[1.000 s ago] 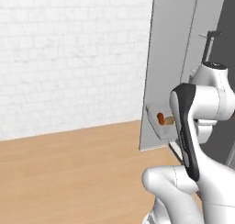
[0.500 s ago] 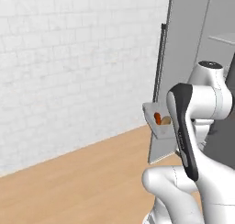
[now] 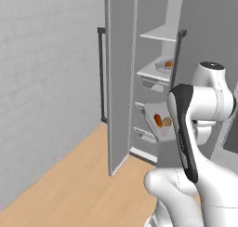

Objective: Take the meat container that has the chicken drumstick and place it on the second highest rack of the freezer. Then take the vegetable container that has the sweet potato and carrot and place it on the highest rack of the freezer.

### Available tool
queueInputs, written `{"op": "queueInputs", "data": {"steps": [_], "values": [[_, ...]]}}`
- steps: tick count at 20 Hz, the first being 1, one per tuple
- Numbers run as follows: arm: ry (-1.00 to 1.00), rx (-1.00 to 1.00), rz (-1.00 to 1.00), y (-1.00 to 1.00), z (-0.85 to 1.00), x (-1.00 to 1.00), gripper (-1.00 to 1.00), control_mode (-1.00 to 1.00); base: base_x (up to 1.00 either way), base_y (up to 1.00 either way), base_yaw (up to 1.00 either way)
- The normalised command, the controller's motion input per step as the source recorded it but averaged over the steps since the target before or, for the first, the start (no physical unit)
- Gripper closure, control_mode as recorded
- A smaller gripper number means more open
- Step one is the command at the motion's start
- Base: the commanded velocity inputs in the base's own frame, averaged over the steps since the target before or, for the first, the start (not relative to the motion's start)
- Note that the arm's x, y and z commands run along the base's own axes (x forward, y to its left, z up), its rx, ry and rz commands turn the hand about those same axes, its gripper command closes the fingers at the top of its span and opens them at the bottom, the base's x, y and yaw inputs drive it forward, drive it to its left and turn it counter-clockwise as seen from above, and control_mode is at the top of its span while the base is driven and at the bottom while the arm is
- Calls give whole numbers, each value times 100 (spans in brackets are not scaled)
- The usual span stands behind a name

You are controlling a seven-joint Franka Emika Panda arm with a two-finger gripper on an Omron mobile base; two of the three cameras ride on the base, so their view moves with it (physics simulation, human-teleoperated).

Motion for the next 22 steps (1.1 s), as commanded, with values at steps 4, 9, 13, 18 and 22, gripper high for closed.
{"op": "queueInputs", "data": {"steps": [4, 9, 13, 18, 22], "values": [[0, 0, 0, 0, 0, 0, 100, 100, 19, 38, -83], [0, 0, 0, 0, 0, 0, 100, 100, 66, 44, -48], [0, 0, 0, 0, 0, 0, 100, 100, 70, 67, -7], [0, 0, 0, 0, 0, 0, 100, 100, 87, 38, 0], [0, 0, 0, 0, 0, 0, 100, 100, 82, -16, 0]]}}
